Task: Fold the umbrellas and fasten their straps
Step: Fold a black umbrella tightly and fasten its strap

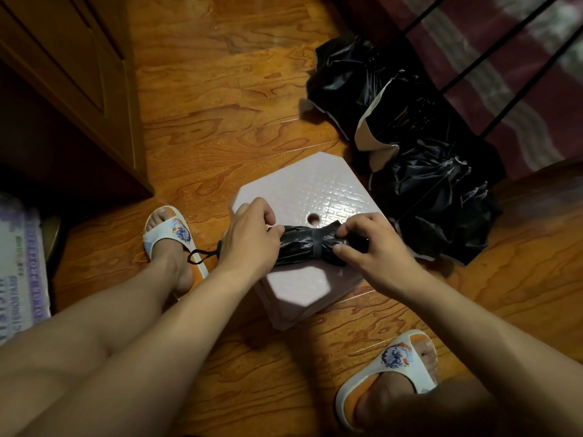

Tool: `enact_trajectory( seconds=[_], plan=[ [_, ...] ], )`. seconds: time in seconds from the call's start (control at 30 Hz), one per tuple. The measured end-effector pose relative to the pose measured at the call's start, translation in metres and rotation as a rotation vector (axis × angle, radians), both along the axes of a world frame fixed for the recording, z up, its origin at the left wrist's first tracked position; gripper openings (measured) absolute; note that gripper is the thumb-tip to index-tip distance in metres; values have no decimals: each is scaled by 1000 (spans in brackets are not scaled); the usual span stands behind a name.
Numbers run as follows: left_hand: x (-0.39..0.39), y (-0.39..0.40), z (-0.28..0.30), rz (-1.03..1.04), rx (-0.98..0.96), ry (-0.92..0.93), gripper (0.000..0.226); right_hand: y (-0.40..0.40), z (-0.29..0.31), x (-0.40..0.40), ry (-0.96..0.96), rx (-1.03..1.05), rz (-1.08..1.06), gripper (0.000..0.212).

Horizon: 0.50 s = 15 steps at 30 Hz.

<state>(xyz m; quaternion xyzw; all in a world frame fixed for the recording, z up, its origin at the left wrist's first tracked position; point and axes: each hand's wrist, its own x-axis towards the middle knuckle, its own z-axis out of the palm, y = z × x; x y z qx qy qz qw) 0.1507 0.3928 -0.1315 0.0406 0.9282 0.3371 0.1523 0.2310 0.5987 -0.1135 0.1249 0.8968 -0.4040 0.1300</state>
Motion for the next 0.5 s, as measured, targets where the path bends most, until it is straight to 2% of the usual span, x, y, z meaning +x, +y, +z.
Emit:
enact_trajectory(
  seconds=[0.13,0.17,0.2,0.27,0.33,0.5],
  plan=[
    [4,-20,5,-138,252,-60,14,-1,-1,-5,-4,-30,-103,18],
    [6,-27,4,-174,263,-68,11,-1,0,-7,1,-29,-94,18],
    [7,-33,1,-220,239,-41,5,-1,-1,-9,13,-27,-77,17],
    [10,-44,-4,-345,105,50,28,-4,-1,-10,50,-1,-52,18],
    [11,-47,-7,-394,57,99,42,-5,-4,-8,127,122,-20,18],
    [12,-43,-7,-386,88,121,23,-7,-6,-3,256,333,110,20]
  ],
)
